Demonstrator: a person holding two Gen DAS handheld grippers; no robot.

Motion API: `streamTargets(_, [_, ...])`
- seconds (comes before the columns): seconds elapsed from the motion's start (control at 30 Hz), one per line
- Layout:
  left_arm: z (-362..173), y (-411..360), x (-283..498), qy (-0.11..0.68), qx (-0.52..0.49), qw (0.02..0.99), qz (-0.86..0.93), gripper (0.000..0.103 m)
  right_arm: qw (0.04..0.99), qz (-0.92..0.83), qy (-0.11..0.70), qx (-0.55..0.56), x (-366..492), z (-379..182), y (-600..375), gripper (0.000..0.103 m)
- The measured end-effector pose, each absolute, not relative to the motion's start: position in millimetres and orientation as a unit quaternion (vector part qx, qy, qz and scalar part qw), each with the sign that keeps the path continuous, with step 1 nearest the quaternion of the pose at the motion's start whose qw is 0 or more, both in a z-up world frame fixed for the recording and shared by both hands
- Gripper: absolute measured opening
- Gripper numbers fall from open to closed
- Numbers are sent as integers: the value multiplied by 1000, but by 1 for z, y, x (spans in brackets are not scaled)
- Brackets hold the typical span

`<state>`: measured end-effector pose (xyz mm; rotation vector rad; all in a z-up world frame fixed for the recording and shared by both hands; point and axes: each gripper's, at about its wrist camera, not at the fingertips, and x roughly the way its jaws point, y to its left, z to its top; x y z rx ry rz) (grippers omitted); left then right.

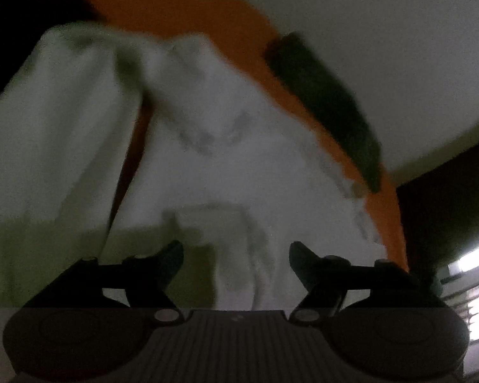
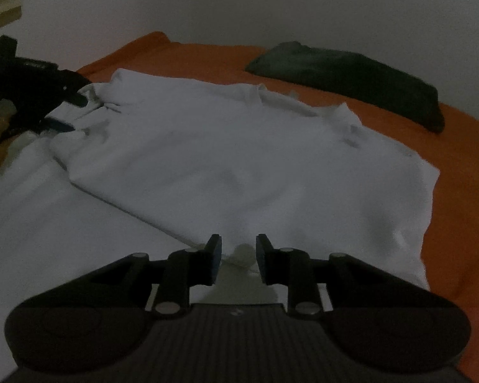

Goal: Fold clothes

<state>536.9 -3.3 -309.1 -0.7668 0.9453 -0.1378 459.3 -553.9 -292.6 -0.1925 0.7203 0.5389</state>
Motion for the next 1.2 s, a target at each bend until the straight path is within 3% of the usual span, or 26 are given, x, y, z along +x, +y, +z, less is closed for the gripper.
streamTargets(0.2, [-318,3,539,447,-418,789,-55,64,894,264,351,-91,453,-294,-554,27])
streamTargets(0.23, [-322,5,541,441,-428,787,-51,59,894,265,350,-91,453,-294,-553,27])
streamTargets(0.27, [-325,5,543,438,-435,785,-51,37,894,266,350,-92,452,-294,-554,27])
streamTargets(0.37, [-332,0,551,433,-419,797,-47,4,893,263,353,-92,451,-295,-555,27])
streamTargets(0.6, [-304,2,515,343,-358,868,22,2,900,248,350,-75,451,-290,-564,27])
streamTargets(0.67, [-299,5,510,351,-320,879,37,2,902,251,342,-73,450,-285,-563,27])
streamTargets(0.73, [-309,13,511,368,-312,875,46,3,902,260,337,-74,452,-282,-559,29])
streamTargets(0.83, [-321,19,510,382,-348,856,32,14,901,271,330,-75,460,-280,-550,31])
streamTargets(0.9, [-315,11,506,364,-345,865,6,55,900,275,329,-70,466,-282,-542,33])
streamTargets(0.97, [-304,-11,504,350,-303,886,-20,62,900,277,329,-66,475,-288,-533,32])
streamTargets(1.03, [-296,-37,506,342,-269,897,-73,63,902,274,328,-63,483,-297,-524,33])
streamTargets(1.07, [-294,-51,508,339,-256,900,-102,70,901,267,335,-63,488,-304,-520,34])
streamTargets(1.2, [-287,-87,508,314,-216,916,-123,71,896,245,367,-50,498,-326,-512,37])
